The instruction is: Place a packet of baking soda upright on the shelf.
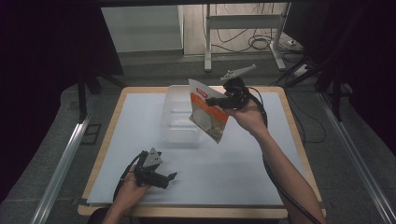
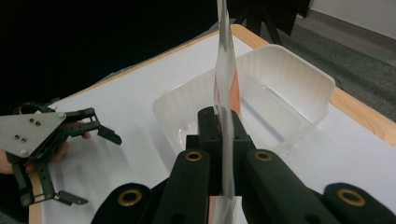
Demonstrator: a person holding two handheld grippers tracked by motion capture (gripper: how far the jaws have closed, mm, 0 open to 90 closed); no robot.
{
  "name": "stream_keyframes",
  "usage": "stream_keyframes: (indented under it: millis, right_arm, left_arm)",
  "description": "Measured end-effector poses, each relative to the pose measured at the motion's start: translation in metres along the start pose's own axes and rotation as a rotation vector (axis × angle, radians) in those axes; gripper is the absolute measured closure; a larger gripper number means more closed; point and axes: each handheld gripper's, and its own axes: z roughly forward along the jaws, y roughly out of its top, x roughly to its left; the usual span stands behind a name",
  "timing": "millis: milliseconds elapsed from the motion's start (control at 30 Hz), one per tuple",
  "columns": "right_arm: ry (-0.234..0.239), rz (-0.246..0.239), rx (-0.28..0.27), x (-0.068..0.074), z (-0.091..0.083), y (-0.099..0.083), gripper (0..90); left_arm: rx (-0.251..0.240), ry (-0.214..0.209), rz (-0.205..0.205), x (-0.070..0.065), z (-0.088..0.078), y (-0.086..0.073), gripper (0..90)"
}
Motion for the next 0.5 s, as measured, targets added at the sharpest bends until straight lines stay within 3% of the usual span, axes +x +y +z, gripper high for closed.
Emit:
stream_keyframes:
  millis: [100, 333, 500]
  right_arm:
    - [0.003, 0.004, 0.001, -0.002, 0.008, 0.005, 88.6]
    - [0.017, -0.005, 0.006, -0.003, 0.028, 0.018, 88.6]
    - [0.022, -0.014, 0.015, 0.000, 0.040, 0.027, 88.6]
  left_arm:
    - [-0.008, -0.003, -0.018, 0.000, -0.001, 0.001, 2.9]
    - [-0.058, -0.012, -0.113, 0.007, -0.006, 0.001, 2.6]
    - [-0.054, -0.003, -0.103, 0.006, -0.006, 0.001, 2.5]
